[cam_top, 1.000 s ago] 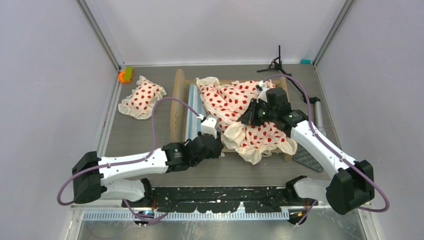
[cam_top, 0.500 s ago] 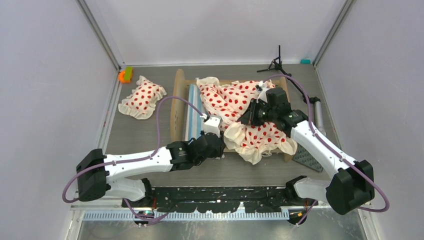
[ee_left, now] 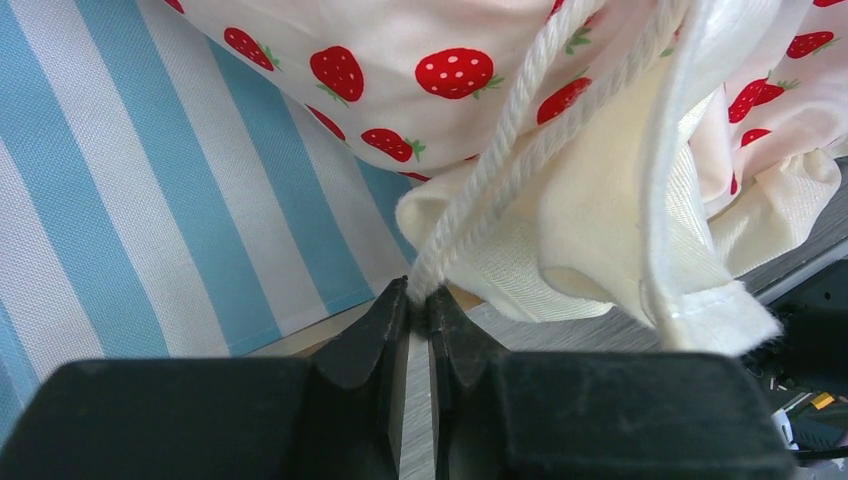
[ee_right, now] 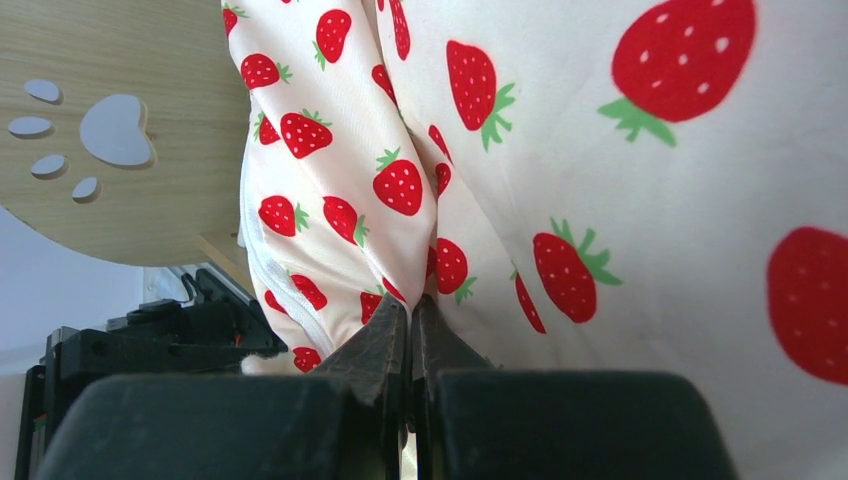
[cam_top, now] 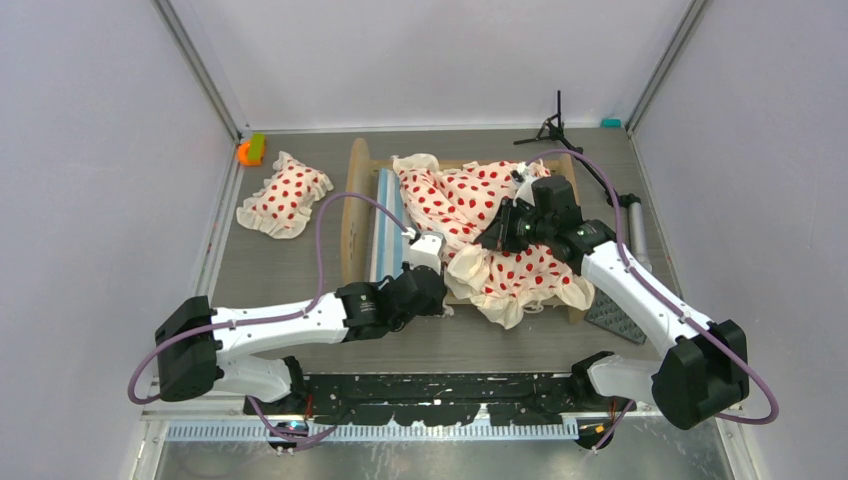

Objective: Set up the pet bed
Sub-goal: Cross the ropes on the bed frame.

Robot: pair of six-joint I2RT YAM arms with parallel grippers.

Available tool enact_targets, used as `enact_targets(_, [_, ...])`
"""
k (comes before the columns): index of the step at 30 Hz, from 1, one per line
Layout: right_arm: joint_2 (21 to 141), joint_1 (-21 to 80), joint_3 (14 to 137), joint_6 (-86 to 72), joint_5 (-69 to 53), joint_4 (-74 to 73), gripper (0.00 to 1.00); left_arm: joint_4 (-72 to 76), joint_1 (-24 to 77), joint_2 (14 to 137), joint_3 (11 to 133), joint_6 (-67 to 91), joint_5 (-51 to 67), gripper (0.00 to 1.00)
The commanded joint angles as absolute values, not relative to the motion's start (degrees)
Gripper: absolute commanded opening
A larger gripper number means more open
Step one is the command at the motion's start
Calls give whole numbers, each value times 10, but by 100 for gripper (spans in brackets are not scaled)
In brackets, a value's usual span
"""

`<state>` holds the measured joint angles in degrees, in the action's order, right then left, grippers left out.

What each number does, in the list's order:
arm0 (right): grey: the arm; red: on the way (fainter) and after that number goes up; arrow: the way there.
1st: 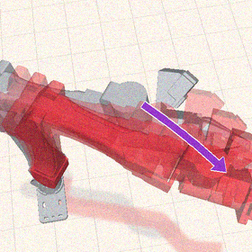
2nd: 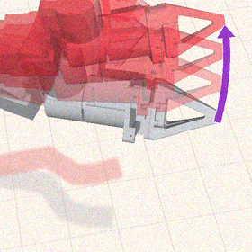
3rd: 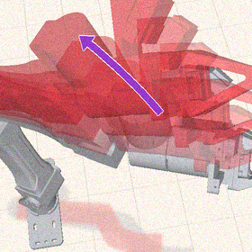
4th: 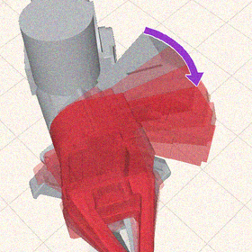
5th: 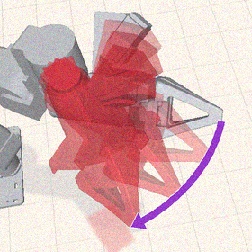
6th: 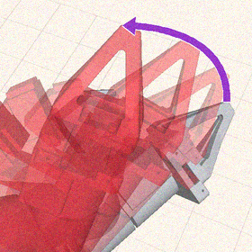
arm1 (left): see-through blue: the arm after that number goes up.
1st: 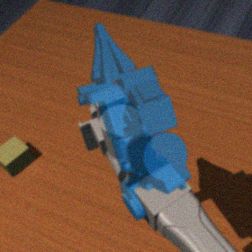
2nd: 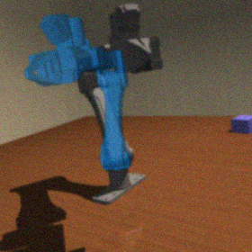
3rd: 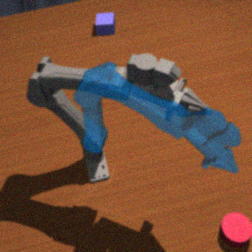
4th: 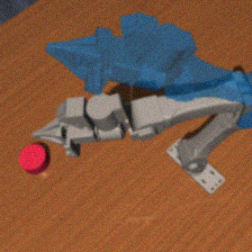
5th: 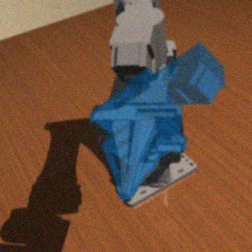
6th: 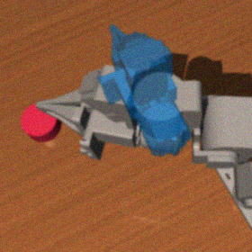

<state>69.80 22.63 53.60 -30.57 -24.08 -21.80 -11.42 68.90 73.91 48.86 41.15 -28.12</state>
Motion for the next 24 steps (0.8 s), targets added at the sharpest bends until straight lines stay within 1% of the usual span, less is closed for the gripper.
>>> enact_targets(1, [700, 222, 531, -308, -244, -209, 2, -119, 691, 712, 520, 397, -301, 13])
enact_targets(9, [697, 222, 540, -294, -232, -213, 2, -200, 690, 657, 564, 308, -290, 11])
enact_targets(12, [703, 222, 555, -278, -219, -233, 4, -225, 690, 654, 581, 269, -282, 9])
enact_targets(18, [700, 222, 569, -262, -219, -253, 16, -274, 666, 655, 627, 214, -266, 7])
enact_targets(22, [688, 222, 565, -254, -236, -247, 32, -293, 631, 644, 657, 193, -206, 6])
enact_targets(24, [675, 222, 564, -251, -247, -241, 37, -302, 609, 640, 671, 186, -161, 5])
